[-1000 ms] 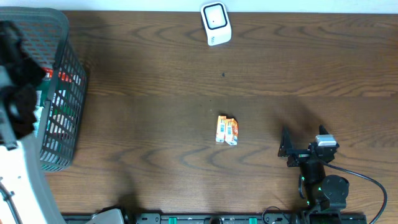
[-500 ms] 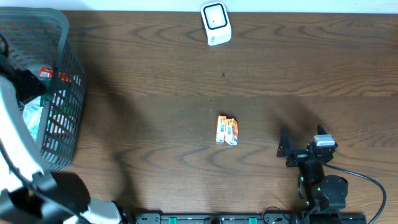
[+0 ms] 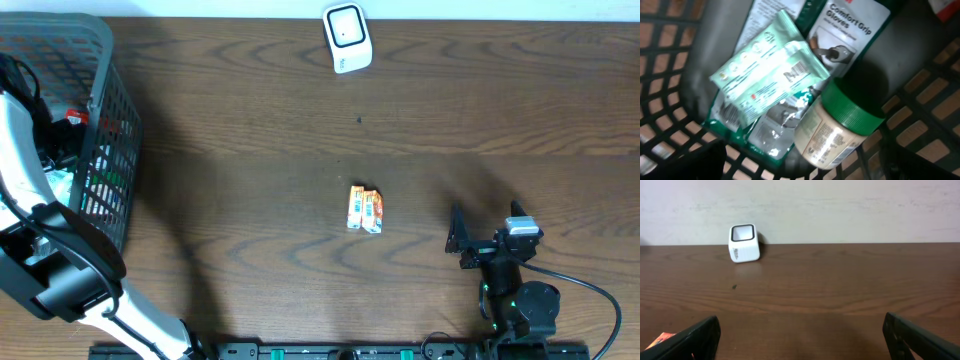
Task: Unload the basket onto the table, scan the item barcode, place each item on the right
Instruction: 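Reach into the basket and grasp the green-lidded jar with left gripper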
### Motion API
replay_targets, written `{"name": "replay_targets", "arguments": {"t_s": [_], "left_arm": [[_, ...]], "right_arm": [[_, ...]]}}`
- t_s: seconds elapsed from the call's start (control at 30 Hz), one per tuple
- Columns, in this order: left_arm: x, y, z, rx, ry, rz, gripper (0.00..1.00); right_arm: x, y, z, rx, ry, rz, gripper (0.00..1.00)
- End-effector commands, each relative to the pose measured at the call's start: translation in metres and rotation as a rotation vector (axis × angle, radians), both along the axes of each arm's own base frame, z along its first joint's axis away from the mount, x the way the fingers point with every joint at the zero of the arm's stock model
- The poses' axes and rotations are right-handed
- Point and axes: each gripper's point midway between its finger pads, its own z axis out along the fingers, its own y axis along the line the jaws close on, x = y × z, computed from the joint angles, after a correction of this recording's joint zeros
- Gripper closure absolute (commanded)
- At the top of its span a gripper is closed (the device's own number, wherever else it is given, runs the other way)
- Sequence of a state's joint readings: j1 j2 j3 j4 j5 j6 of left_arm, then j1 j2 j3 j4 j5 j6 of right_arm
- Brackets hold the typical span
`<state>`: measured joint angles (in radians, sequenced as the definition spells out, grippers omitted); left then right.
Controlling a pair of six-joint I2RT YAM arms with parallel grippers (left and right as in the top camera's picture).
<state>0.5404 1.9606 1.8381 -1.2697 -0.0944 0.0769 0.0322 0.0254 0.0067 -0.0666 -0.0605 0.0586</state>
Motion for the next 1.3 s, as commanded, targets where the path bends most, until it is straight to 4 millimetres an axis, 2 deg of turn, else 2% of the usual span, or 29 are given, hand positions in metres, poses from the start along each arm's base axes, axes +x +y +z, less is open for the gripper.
{"name": "replay_targets", "arguments": {"t_s": [0.0,0.2,0.5,0.6,0.77,0.9,1.03,1.27], "left_arm": [[0.01,-0.01,-0.014,-0.088,-0.017,-0.113,0.01],[0.009,-0.004,-0.037,-0.121,0.034,-0.161,0.11],[0.0,-0.004,-0.073,-0.297,0.039,-0.167,0.11],[-0.006,0.004,-0.081,-0.32,0.043,-0.142,0.11],[-0.01,0.02,-0.082,-0.33,-0.009,-0.092,0.16],[-0.007,0.024,-0.078,-0.389,-0.09,-0.053,0.16],[-0.015,0.035,-0.077,-0.403,-0.116,0.02,0.15],[-0.007,0.025,-0.064,-0.522,-0.226,0.068,0.12]], "right_arm": [[0.0,0.003,-0.001,-0.011,0.002,0.015,0.01],[0.0,0.003,-0.001,-0.011,0.002,0.015,0.01],[0.0,0.003,-0.001,-0.011,0.002,0.015,0.01],[0.0,0.003,-0.001,-0.011,0.002,0.015,0.01],[0.0,0.003,-0.001,-0.011,0.002,0.015,0.01],[0.0,0.003,-0.001,-0.011,0.002,0.015,0.01],[0.0,0.003,-0.001,-0.011,0.002,0.015,0.01],[0.0,0.003,-0.001,-0.011,0.002,0.015,0.01]]}}
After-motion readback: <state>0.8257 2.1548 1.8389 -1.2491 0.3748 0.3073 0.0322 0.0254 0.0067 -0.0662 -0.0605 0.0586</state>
